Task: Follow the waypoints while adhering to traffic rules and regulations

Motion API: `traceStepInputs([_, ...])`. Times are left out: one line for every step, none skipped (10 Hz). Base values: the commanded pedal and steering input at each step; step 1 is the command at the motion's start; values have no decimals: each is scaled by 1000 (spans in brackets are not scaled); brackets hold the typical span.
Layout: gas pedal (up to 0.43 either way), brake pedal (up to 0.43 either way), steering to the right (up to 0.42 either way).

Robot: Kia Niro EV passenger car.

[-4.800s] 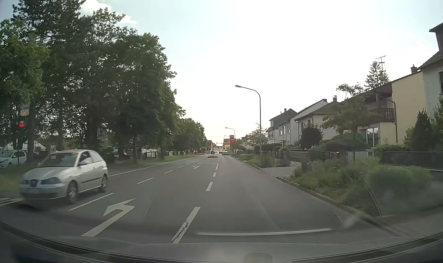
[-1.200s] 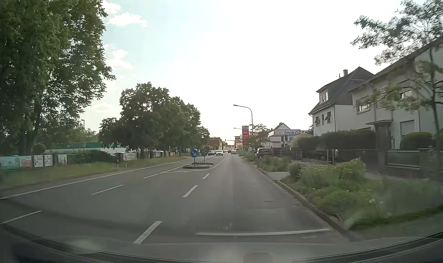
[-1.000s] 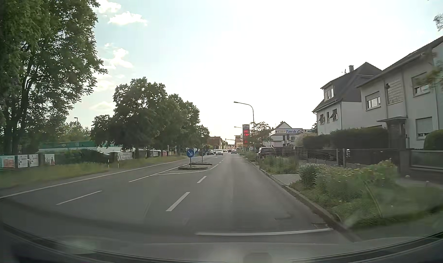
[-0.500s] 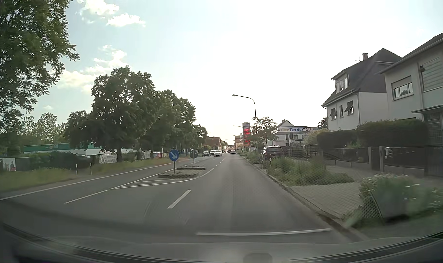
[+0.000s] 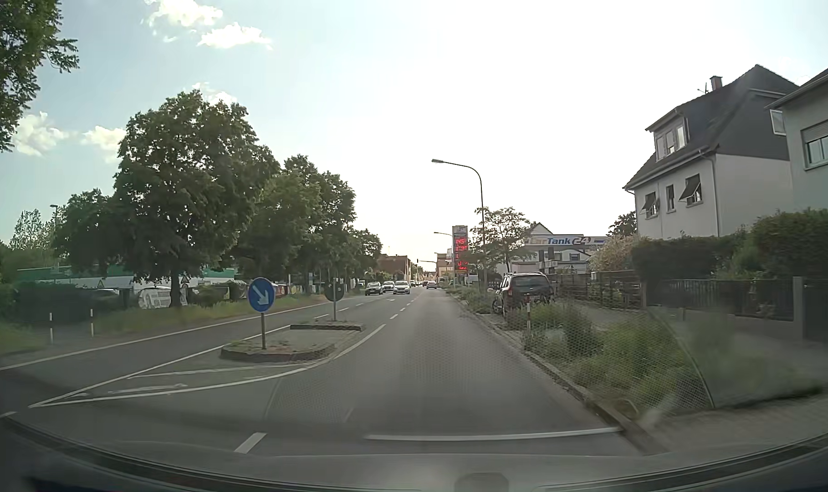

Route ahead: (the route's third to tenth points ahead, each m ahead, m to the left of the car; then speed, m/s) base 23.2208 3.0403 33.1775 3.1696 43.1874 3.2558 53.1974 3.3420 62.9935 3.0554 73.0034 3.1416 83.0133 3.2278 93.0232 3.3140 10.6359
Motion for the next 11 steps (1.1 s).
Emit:
traceStepInputs([0,37,-3])
traceStepInputs([0,30,-5])
traceStepInputs([0,30,-5])
traceStepInputs([0,30,-5])
traceStepInputs([0,30,-5])
traceStepInputs([0,30,-5])
traceStepInputs([8,30,-4])
traceStepInputs([39,30,-4])
traceStepInputs([67,30,-4])
traceStepInputs([67,30,-4])
traceStepInputs([79,30,-4])
